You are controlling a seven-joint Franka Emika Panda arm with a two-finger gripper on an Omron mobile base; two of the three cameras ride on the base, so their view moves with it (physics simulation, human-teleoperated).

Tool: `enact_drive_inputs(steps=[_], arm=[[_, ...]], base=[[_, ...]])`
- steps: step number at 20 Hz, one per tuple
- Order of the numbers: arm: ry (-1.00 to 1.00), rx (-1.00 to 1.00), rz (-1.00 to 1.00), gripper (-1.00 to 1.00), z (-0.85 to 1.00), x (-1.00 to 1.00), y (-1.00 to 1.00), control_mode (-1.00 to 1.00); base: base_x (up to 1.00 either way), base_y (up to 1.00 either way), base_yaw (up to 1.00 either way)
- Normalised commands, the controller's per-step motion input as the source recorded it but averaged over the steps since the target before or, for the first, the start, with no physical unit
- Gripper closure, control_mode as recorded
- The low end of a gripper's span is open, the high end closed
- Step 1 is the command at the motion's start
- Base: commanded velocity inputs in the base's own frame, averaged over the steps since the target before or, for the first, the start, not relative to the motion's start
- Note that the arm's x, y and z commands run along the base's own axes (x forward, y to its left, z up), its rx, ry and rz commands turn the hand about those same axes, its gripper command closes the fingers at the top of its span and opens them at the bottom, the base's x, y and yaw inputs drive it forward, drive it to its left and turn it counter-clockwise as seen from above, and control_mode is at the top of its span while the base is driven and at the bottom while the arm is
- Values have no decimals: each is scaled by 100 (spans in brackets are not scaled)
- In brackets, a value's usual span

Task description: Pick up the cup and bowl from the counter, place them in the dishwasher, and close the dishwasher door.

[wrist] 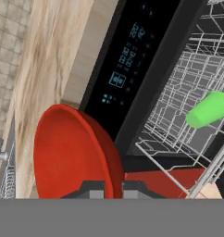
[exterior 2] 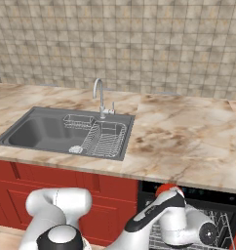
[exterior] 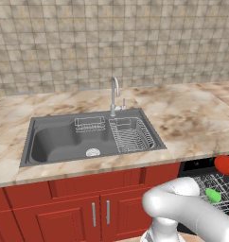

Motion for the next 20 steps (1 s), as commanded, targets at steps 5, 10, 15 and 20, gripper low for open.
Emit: enact_drive_inputs(steps=[5, 10, 15, 20], arm=[[0, 0, -1, 100, -21, -14, -17, -100], [0, 0, -2, 100, -30, -2, -19, -100], [0, 0, -3, 100, -38, 0, -21, -100], [0, 0, -2, 100, -34, 0, -24, -100]], base=[[0, 0, 0], [0, 0, 0], [0, 0, 0], [0, 0, 0]])
